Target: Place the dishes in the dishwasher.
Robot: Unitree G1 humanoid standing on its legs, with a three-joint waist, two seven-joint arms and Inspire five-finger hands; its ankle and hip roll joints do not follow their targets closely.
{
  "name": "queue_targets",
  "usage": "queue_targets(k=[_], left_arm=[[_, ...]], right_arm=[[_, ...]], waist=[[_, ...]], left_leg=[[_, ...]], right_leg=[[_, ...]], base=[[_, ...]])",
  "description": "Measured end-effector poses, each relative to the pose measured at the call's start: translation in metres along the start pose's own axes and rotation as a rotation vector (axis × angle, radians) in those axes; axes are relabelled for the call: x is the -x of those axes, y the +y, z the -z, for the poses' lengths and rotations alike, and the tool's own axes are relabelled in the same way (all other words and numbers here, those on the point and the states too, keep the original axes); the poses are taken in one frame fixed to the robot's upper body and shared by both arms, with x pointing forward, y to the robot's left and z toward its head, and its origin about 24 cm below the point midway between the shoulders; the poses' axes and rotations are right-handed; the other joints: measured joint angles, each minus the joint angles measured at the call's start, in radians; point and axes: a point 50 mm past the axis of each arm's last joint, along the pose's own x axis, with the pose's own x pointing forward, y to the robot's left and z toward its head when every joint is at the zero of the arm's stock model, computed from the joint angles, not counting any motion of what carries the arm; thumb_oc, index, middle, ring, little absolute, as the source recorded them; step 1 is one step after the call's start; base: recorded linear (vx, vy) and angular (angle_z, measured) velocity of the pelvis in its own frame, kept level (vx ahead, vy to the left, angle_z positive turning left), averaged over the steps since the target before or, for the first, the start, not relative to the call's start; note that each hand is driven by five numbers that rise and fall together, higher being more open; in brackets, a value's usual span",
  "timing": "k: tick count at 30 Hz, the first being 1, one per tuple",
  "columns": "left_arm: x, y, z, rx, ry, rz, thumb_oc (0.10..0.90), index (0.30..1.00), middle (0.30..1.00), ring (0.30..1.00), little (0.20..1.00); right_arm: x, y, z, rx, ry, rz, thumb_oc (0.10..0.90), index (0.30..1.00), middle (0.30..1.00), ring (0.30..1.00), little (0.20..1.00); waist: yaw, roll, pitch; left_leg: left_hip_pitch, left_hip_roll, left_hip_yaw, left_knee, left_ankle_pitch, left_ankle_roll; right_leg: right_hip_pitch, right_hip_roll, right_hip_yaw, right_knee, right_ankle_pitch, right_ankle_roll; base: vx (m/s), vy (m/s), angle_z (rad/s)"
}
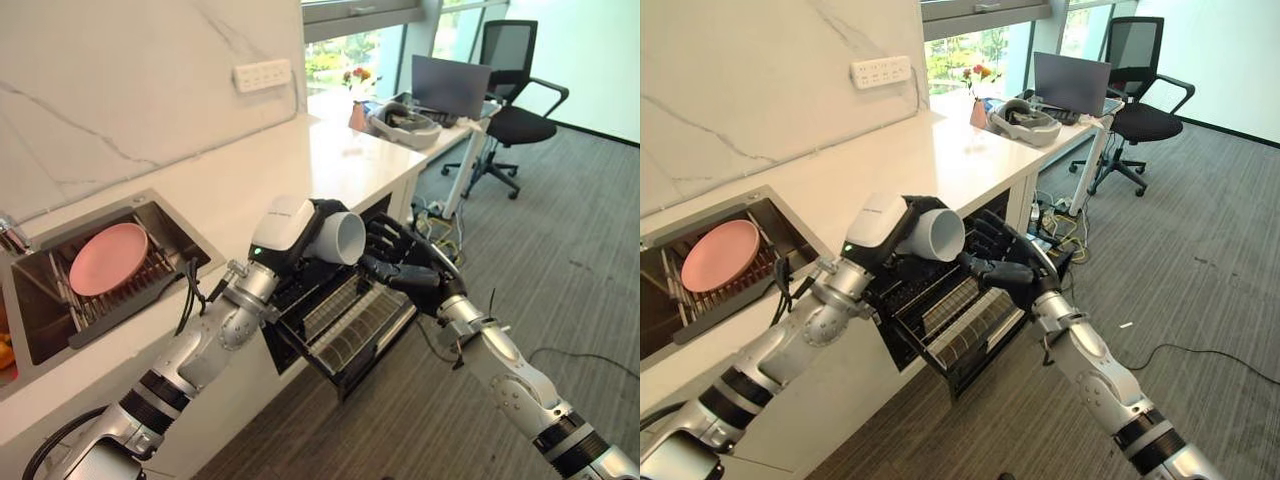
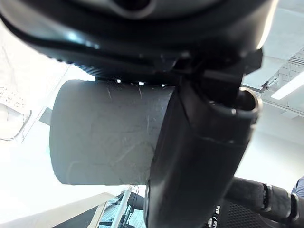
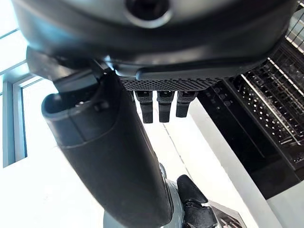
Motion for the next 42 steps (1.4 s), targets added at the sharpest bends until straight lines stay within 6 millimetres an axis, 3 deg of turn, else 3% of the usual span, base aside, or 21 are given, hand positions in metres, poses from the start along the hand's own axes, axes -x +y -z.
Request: queue_targets(k=[5,9,16,22,28,33,42], left_arm=[[0.002,-0.007,-0.001,0.006,-0.006,0.023,0.4,0.3,0.3,0.3,0.3],[0.01,-0.028,-0.013,0.043,-0.081,0.101,0.4,0.3,0.3,0.3,0.3],[0.015,-0.017,-0.002,0.034,-0.019,0.001,0.4,0.3,0.3,0.3,0.3],[0.015,-0.016,0.001,0.019,0.007,-0.003,0.4,0.3,0.3,0.3,0.3],[0.013,-0.01,-0.007,0.024,-0.036,-0.025,0.4,0.3,0.3,0.3,0.3],[0.008,0.007,-0.03,0.022,-0.149,-0.066,0.4,0.3,0.3,0.3,0.3],[0.008,0.012,-0.024,0.084,-0.096,-0.07,0.4,0.3,0.3,0.3,0.3]], right_arm=[[-0.001,0.001,0.0,-0.034,0.0,-0.01,0.8,0.9,0.9,0.9,0.9],[-0.01,0.012,-0.008,-0.034,-0.034,-0.084,0.8,0.9,0.9,0.9,0.9],[-0.01,0.027,-0.015,-0.046,-0.066,-0.161,0.8,0.9,0.9,0.9,0.9],[-0.011,0.024,-0.025,0.032,-0.072,-0.181,0.8,0.9,0.9,0.9,0.9],[-0.011,0.019,-0.027,0.172,-0.06,-0.16,0.8,0.9,0.9,0.9,0.9],[-0.014,0.009,-0.028,0.25,-0.055,-0.092,0.8,0.9,0.9,0.9,0.9],[-0.035,0.018,-0.044,0.327,-0.129,-0.074,0.8,0.9,0.9,0.9,0.9]], waist=[[-0.003,0.001,-0.001],[-0.005,0.001,-0.001],[-0.004,0.002,-0.002],[-0.005,0.002,-0.002],[-0.005,0.0,-0.002],[0.0,-0.006,0.002],[0.007,-0.024,0.002]], left_leg=[[0.001,0.0,0.0,0.0,0.001,0.0],[0.008,0.001,0.0,-0.001,0.001,0.0],[0.015,0.002,0.001,-0.001,0.001,-0.001],[0.016,0.002,0.002,0.002,0.001,0.0],[0.016,0.003,0.003,-0.001,0.001,-0.001],[0.015,0.003,0.002,-0.001,0.001,-0.001],[0.013,0.003,-0.001,0.002,0.001,-0.001]], right_leg=[[0.002,0.0,0.0,0.0,0.0,0.0],[0.008,0.0,0.0,0.0,0.0,0.0],[0.014,0.001,0.0,-0.003,-0.002,-0.002],[0.014,0.002,0.0,-0.003,-0.002,-0.002],[0.014,0.002,0.001,-0.003,-0.002,-0.002],[0.014,0.002,0.0,-0.003,-0.002,-0.002],[0.013,0.002,-0.002,-0.003,-0.002,-0.002]], base=[[0.0,0.0,0.0],[0.0,0.0,0.0],[0.0,0.0,0.0],[0.0,0.0,0.0],[0.0,0.0,0.0],[0.0,0.0,0.0],[0.0,0.0,0.0]])
